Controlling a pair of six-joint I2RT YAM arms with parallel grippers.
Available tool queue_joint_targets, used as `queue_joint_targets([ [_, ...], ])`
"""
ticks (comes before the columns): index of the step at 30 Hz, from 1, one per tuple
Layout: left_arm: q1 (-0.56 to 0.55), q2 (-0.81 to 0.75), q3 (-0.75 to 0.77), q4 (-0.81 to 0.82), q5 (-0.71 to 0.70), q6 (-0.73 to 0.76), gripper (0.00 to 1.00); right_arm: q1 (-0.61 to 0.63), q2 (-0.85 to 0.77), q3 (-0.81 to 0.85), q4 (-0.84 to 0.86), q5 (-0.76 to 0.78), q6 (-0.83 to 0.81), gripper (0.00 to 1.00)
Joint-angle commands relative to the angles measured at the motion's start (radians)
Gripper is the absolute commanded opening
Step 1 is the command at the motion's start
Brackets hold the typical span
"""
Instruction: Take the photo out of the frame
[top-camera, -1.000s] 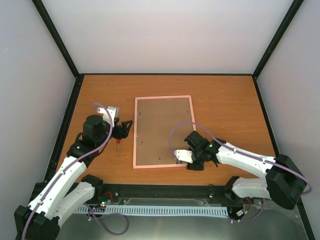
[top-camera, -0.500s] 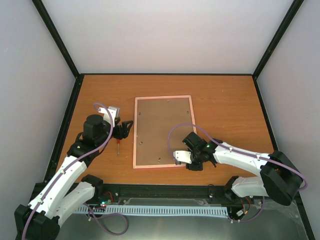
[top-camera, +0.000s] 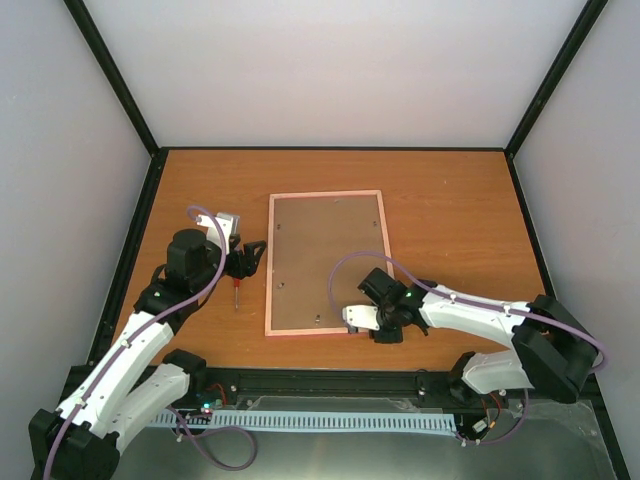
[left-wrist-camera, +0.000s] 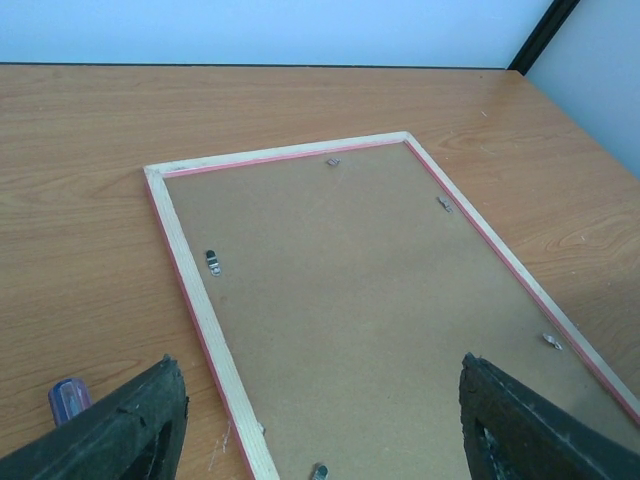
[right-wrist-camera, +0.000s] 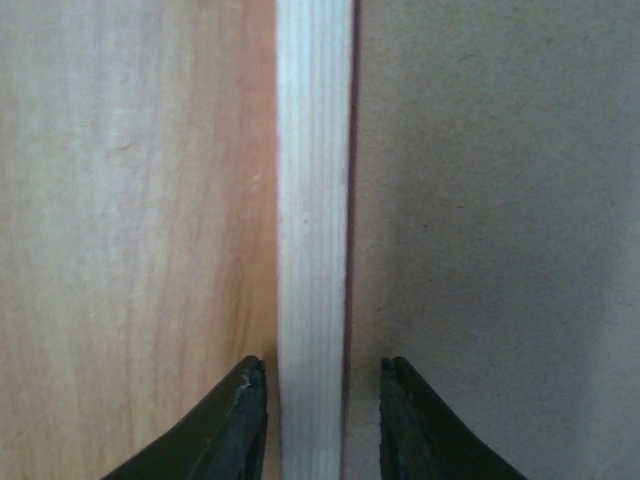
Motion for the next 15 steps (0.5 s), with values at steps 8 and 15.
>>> queue_joint_targets([
  [8,0.007,0.022,0.020,0.021,-0.034,-0.023,0.74,0.021,0.012,-0.011,-0.049,0.111,0.023,0.09],
  [15,-0.038,0.013,0.018,0.047,-0.001,-0.018,0.71,-0.034,-0.100,0.087,-0.172,0.061,0.037,0.03],
])
